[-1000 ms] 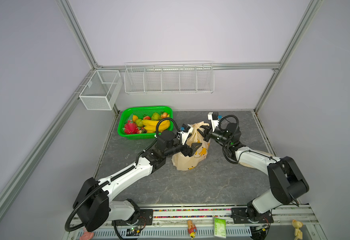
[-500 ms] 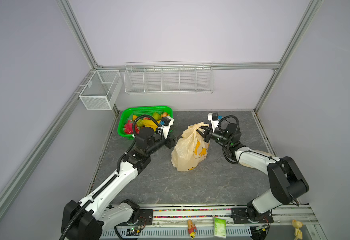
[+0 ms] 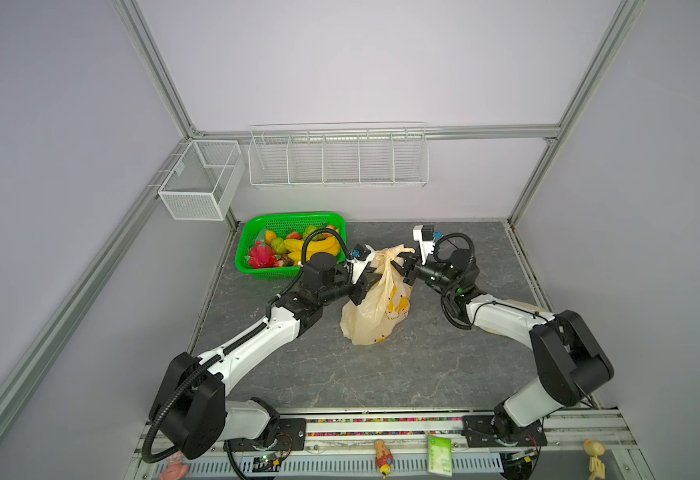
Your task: Place the fake fruits into the plastic bag and tie a complex knot
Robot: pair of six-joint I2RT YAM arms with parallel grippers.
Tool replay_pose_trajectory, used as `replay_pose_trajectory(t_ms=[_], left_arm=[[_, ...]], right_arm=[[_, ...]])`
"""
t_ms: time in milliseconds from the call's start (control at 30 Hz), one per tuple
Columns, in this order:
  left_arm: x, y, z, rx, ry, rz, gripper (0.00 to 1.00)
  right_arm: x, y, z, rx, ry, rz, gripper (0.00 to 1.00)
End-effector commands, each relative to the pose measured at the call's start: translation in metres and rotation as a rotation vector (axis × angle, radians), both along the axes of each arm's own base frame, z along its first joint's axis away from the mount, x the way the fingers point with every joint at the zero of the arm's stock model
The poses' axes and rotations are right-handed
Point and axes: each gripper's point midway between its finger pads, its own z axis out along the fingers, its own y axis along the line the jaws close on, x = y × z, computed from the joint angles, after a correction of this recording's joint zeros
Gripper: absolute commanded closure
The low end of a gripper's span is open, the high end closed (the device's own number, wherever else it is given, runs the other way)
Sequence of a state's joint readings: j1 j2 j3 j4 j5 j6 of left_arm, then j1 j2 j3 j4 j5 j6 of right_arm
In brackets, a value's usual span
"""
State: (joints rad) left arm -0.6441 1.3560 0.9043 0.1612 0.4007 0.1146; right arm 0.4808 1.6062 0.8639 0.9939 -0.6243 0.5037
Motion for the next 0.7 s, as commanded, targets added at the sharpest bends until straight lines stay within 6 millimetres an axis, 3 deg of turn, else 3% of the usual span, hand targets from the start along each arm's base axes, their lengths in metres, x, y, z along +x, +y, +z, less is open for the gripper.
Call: replay_pose_trajectory(t_ms=[0,267,367,400,667], left_arm=[[0.004,-0.01,0.006,-0.104,0.002,-0.002,0.74],[0.012,-0.011,0.0,-0.152,-0.036,0.028,0.65],[0.012,-0.003,0.004,-0.143,-0.073,0.037,0.61],[0.012,0.001,0.007,-0.145,-0.082,0.04,0.59],[0.007,0.025,0.024,-0.132,-0.112,0.045,0.4]], right_arm=[[-0.002,0.001,0.024,0.109,-0.021,0.012,0.93],[-0.006,0.007,0.012,0.065,-0.032,0.051,0.93],[-0.008,0.009,0.005,0.033,-0.031,0.068,0.93],[-0.006,0.009,0.014,0.035,-0.059,0.071,0.93],[-0.004,0.011,0.011,0.001,-0.067,0.075,0.93]])
